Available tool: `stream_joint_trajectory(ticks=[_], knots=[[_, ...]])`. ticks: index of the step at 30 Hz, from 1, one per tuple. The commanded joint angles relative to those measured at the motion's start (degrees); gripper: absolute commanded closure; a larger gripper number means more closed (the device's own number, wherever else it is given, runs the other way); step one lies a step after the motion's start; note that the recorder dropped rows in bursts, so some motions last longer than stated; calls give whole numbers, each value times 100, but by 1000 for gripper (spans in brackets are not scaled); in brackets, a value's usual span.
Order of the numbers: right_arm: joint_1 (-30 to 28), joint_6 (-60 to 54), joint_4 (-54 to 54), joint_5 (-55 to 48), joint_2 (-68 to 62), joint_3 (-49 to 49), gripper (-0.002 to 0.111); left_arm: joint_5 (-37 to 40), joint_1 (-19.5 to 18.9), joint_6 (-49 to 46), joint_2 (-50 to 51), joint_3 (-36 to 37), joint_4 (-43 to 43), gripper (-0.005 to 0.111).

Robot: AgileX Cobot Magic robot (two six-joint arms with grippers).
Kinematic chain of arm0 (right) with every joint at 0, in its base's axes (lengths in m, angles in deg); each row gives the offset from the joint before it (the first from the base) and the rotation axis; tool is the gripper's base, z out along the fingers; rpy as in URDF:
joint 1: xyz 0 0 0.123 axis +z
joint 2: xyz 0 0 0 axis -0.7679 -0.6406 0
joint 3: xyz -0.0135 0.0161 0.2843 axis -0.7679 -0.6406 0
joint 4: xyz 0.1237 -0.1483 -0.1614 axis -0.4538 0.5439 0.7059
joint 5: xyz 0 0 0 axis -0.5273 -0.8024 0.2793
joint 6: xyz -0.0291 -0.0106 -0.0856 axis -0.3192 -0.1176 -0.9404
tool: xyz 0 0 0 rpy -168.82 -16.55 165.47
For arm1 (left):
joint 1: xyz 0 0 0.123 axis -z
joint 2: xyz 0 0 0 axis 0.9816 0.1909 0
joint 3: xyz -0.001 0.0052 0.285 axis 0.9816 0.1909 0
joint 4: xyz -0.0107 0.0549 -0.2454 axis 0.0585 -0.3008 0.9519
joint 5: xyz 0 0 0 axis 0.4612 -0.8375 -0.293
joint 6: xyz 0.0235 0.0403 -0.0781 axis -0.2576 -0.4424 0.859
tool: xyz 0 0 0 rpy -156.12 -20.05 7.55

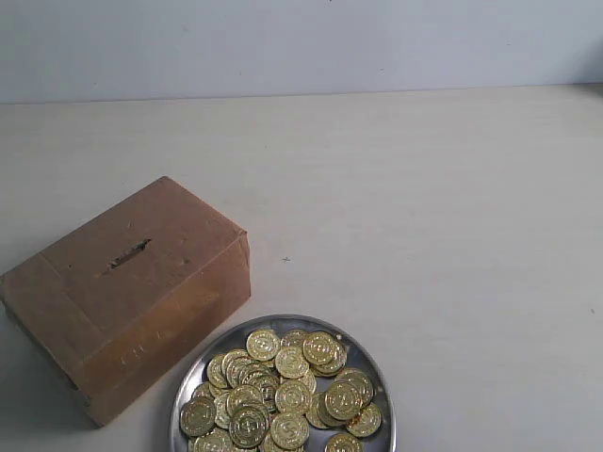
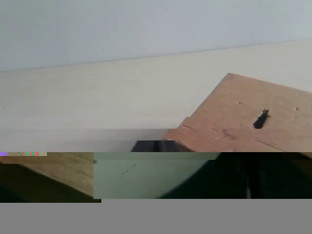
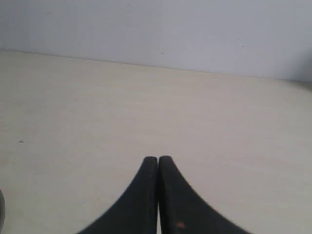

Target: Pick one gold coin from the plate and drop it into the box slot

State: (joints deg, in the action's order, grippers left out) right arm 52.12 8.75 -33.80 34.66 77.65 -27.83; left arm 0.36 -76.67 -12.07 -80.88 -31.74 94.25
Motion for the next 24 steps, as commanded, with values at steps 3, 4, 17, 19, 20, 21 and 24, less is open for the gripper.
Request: stream_joint_trajectory(ticks=[3, 4, 17, 19, 20, 21, 24], knots=[[9, -3, -2, 10, 33, -26, 108, -29, 41, 30, -26, 3, -2, 107], [9, -3, -2, 10, 33, -26, 108, -29, 41, 30, -26, 3, -2, 107], [9, -4, -742, 1243, 33, -26, 108, -29, 41, 30, -26, 3, -2, 107], [9, -4, -742, 1658, 33, -26, 108, -29, 41, 30, -26, 3, -2, 107], [9, -4, -742, 1744, 33, -26, 108, -29, 41, 30, -26, 3, -2, 107], [9, -4, -742, 1810, 33, -26, 108, -29, 41, 30, -26, 3, -2, 107], [9, 339, -977, 2345, 33, -26, 108, -29, 41, 30, -26, 3, -2, 107]])
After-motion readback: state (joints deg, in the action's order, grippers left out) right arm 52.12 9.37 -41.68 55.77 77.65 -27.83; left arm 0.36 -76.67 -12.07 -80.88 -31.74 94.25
